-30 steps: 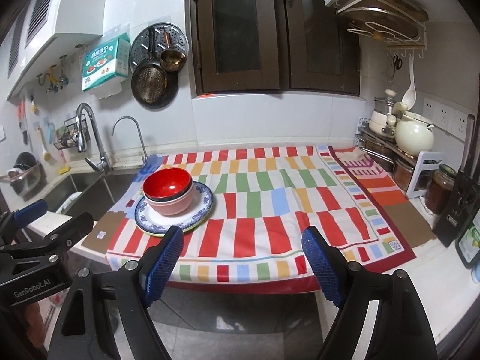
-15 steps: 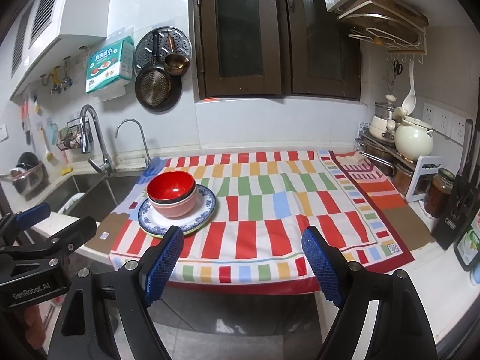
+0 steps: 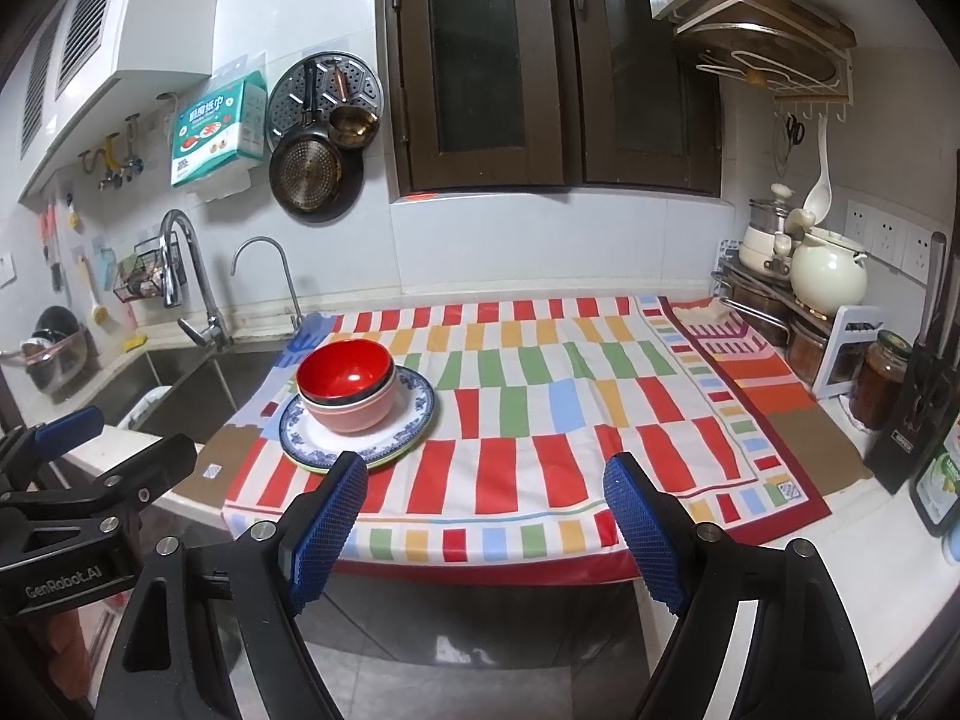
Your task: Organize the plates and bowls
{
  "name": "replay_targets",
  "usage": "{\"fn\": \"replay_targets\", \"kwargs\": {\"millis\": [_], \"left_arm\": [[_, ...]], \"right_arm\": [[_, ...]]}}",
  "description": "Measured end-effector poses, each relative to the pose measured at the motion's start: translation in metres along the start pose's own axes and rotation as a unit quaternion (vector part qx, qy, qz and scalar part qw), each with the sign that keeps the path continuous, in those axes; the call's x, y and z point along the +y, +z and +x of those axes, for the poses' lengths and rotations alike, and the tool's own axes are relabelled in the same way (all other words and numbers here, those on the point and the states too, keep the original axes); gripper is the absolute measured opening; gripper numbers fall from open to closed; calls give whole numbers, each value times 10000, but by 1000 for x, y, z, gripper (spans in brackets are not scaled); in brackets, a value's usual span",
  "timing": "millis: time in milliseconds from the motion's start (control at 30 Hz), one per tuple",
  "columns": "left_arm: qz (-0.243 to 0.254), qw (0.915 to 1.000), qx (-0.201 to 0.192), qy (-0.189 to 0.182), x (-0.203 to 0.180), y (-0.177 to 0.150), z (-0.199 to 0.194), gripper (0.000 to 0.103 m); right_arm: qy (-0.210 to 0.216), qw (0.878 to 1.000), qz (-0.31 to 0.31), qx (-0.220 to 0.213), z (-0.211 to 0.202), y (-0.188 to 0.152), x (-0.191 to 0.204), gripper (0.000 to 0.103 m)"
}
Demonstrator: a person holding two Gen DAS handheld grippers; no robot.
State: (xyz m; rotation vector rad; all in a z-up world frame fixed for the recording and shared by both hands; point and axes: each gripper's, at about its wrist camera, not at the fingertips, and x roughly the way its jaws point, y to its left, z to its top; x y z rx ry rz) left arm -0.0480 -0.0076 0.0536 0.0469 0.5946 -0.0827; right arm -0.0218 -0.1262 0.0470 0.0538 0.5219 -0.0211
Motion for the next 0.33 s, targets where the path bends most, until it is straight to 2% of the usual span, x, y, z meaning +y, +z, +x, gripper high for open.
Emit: {"fn": "replay_targets", "kwargs": {"millis": [333], "left_arm": [[2, 10000, 12, -47, 4, 1, 0, 103]], "right_arm": [[-34, 10000, -20, -19, -1, -2, 2, 82]]}}
